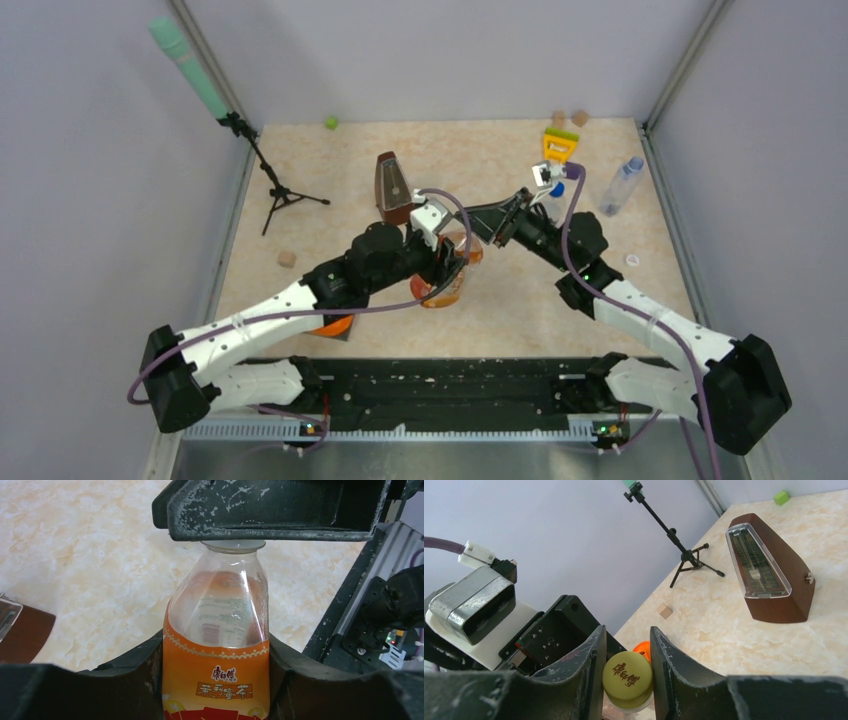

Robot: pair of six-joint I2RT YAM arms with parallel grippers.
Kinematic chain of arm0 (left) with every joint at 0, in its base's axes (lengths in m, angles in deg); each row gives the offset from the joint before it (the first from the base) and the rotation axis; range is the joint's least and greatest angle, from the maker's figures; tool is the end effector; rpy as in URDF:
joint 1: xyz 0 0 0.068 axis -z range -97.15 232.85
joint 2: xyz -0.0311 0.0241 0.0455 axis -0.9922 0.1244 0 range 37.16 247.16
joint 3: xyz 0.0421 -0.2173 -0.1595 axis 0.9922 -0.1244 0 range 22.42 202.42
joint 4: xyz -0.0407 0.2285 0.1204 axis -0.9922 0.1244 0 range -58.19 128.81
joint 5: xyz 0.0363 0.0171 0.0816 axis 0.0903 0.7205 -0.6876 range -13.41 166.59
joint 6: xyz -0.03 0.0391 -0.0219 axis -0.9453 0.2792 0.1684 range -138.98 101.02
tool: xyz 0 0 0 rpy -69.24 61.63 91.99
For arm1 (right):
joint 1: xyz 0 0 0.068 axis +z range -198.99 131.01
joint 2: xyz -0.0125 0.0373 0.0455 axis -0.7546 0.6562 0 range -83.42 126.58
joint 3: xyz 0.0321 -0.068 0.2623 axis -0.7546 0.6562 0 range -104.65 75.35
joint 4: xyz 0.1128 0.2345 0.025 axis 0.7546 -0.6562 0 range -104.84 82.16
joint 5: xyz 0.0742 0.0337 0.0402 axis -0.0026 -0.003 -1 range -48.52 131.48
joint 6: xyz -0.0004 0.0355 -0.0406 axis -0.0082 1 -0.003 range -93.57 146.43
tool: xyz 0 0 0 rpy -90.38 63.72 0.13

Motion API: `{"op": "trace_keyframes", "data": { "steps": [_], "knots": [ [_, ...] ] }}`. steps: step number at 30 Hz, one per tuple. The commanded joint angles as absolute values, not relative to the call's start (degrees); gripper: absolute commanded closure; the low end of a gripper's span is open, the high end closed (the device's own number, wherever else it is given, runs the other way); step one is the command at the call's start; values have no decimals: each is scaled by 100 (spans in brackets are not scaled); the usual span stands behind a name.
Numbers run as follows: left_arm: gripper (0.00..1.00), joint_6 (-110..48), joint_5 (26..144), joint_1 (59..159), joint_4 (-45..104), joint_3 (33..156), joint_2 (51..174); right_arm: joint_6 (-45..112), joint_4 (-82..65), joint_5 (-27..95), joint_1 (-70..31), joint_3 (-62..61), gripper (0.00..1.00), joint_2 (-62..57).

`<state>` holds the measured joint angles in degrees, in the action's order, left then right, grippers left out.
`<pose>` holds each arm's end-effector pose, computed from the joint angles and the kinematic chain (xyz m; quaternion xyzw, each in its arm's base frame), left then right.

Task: Unscrew the bottle caps
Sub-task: Unscrew the bottle cap from the plastic bottle.

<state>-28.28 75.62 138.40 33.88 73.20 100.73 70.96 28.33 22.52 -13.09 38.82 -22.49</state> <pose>0.1480 -0.2146 0.3261 0.3065 0.7309 -0.3213 0.5183 0.1916 0.1529 0.3197 -0.0806 0.6301 0.5735 0.5173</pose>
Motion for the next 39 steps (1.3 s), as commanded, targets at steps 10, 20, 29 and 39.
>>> {"op": "trace_keyframes", "data": {
  "steps": [10,20,29,39],
  "knots": [
    [100,-3673,11817,12590,1907,7281,9919,6923,3456,1303,-1243,3740,100,-2481],
    [100,-4381,12794,12411,974,7161,10118,7192,4348,506,-1243,3839,100,-2417],
    [100,-3533,10931,12487,2305,7291,9872,6772,2922,1926,-1243,3779,54,-2705],
    [100,-2887,9333,13023,3301,7586,9965,6837,2530,2348,-1243,3618,40,-2604]
  ]
}}
